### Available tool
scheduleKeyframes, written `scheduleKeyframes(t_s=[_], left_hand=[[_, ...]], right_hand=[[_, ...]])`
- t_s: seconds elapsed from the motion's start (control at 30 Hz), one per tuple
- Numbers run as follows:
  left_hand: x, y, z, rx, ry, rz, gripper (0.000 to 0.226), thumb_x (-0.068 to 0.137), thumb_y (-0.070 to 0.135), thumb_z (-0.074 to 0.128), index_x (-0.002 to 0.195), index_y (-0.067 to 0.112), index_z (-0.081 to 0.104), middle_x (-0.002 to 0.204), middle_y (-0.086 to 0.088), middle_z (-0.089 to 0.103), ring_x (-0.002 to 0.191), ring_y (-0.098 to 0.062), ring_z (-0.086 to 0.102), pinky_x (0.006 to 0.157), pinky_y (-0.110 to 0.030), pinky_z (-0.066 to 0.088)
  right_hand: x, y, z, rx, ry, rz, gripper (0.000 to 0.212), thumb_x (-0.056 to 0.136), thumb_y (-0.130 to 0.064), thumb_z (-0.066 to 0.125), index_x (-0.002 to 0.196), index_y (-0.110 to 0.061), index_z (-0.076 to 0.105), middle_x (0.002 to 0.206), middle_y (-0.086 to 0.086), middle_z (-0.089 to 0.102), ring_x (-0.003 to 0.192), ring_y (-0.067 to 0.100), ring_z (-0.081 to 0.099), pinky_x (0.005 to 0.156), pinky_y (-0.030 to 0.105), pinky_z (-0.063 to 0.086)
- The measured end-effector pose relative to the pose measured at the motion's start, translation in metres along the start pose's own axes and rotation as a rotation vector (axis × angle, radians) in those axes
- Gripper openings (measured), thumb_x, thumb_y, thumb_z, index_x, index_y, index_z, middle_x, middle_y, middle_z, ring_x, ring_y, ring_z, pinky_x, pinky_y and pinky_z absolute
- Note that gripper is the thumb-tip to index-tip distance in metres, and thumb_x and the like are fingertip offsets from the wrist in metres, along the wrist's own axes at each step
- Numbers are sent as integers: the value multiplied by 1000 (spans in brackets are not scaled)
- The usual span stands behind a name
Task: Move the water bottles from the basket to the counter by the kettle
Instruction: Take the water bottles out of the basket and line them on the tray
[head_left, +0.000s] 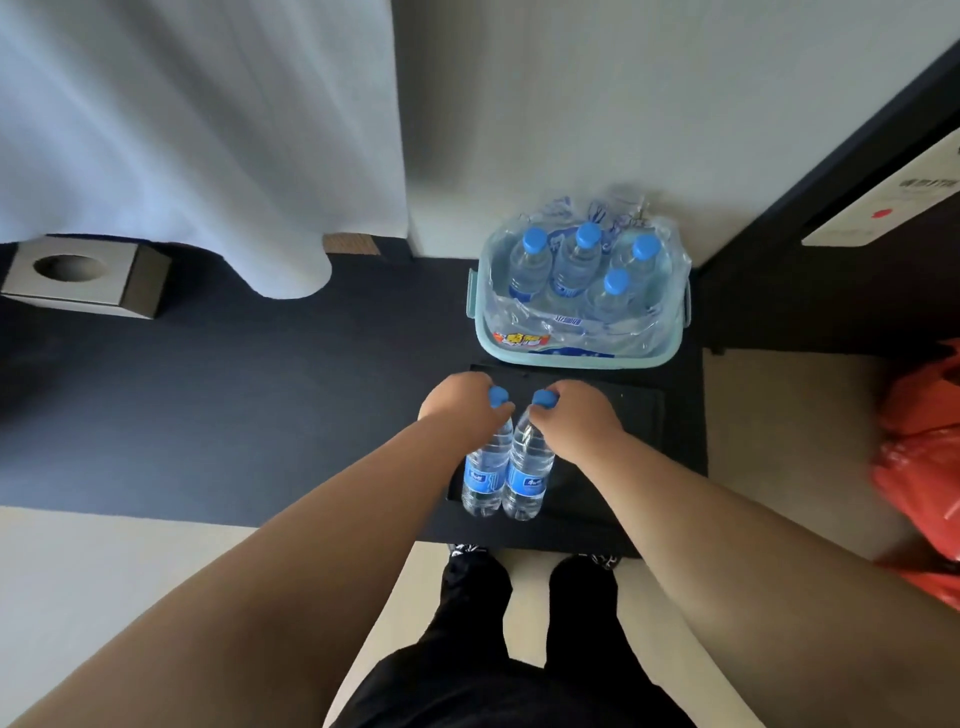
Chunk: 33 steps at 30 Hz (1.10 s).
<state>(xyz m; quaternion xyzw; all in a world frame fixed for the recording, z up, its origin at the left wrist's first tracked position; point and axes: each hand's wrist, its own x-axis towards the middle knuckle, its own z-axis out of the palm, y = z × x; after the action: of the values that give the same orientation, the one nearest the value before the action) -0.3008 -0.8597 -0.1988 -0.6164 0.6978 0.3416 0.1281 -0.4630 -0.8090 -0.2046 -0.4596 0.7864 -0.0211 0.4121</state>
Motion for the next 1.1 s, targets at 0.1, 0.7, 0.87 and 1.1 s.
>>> scheduleKeyframes(t_s=[0.1, 0.7, 0.87, 1.1], left_hand=[[13, 1, 9, 49, -1, -11, 30, 97, 45, 60, 105, 17, 64, 98, 0, 65, 86, -23, 62, 68, -32, 46], [68, -6, 50, 153, -76, -88, 32, 97, 50, 52, 103, 20, 63, 94, 0, 64, 82, -26, 67, 68, -35, 54], [53, -15, 52, 151, -65, -63, 14, 93, 25, 45, 90, 20, 58, 82, 0, 67, 65, -22, 67, 59, -32, 55], [30, -12, 25, 200, -96, -50, 29, 103, 35, 41, 102, 20, 66, 92, 0, 69, 78, -23, 67, 63, -32, 50]], right_hand=[[14, 2, 11, 21, 10, 45, 32, 97, -38, 62, 120, -17, 69, 111, 3, 72, 96, 22, 68, 73, 34, 51], [78, 18, 56, 15, -95, 145, 28, 101, -35, 56, 89, -12, 66, 77, 3, 65, 74, 25, 64, 54, 29, 38], [61, 27, 56, 8, -104, 166, 13, 99, -28, 59, 104, -16, 62, 94, 5, 69, 82, 24, 70, 67, 35, 59], [38, 29, 30, -134, -161, 118, 19, 101, -33, 59, 111, -17, 64, 91, -1, 63, 83, 20, 67, 74, 37, 61]])
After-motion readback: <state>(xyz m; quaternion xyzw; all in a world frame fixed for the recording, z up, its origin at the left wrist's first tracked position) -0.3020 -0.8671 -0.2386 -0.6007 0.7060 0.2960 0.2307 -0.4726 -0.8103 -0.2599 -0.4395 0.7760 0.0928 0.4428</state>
